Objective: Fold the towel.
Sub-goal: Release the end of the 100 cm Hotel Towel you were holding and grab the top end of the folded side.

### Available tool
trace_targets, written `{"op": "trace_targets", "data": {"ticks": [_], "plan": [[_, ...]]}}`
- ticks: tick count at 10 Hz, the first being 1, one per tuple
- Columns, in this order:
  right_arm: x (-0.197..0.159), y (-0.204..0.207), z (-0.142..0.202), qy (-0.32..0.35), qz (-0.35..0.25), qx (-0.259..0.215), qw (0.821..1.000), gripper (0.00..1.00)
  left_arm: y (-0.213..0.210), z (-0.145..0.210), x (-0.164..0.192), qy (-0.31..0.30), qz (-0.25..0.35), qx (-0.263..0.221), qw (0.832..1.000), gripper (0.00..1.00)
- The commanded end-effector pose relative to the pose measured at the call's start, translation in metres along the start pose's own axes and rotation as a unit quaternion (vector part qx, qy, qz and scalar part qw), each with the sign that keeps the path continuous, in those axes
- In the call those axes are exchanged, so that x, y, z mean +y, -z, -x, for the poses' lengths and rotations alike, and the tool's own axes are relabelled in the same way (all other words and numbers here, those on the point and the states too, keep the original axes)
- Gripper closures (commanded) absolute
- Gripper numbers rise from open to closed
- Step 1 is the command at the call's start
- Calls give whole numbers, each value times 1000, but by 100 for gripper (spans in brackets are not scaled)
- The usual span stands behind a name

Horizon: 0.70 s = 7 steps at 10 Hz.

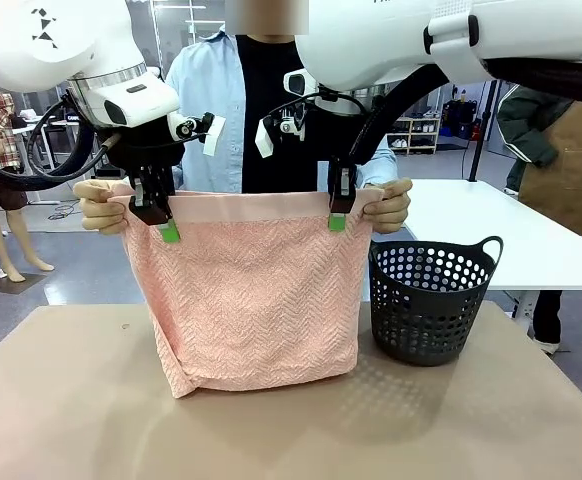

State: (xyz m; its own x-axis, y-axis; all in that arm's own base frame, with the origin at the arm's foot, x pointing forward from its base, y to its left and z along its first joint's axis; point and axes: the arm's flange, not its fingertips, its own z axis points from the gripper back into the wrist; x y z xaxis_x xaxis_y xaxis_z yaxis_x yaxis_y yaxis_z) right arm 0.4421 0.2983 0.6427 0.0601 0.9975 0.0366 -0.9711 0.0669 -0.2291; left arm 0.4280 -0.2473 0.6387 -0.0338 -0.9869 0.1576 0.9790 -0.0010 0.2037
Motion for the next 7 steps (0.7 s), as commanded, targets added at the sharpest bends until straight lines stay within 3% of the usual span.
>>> {"op": "trace_targets", "data": {"ticks": [1, 2, 3, 4, 5, 6, 7], "plan": [[1, 0, 0, -4, 1, 1, 1000, 100, 0, 1, 0, 2, 0, -1, 1000, 100], [1, 0, 0, -4, 1, 1, 1000, 100, 0, 0, 0, 0, 0, 0, 1000, 97], [0, 0, 0, 0, 0, 0, 1000, 73, -5, 2, -1, -3, -6, 8, 1000, 66], [0, 0, 0, -3, 1, 1, 1000, 49, -8, 1, -2, 3, -5, 6, 1000, 48], [0, -2, -2, -2, 7, 10, 1000, 25, -9, 1, -3, 2, -4, 7, 1000, 21], [1, -6, -2, 2, 11, 11, 1000, 1, -11, 1, -3, -7, -2, 8, 1000, 3], [2, -13, -1, 2, 15, 9, 1000, 0, -17, 2, -3, -13, -3, 12, 1000, 0]]}}
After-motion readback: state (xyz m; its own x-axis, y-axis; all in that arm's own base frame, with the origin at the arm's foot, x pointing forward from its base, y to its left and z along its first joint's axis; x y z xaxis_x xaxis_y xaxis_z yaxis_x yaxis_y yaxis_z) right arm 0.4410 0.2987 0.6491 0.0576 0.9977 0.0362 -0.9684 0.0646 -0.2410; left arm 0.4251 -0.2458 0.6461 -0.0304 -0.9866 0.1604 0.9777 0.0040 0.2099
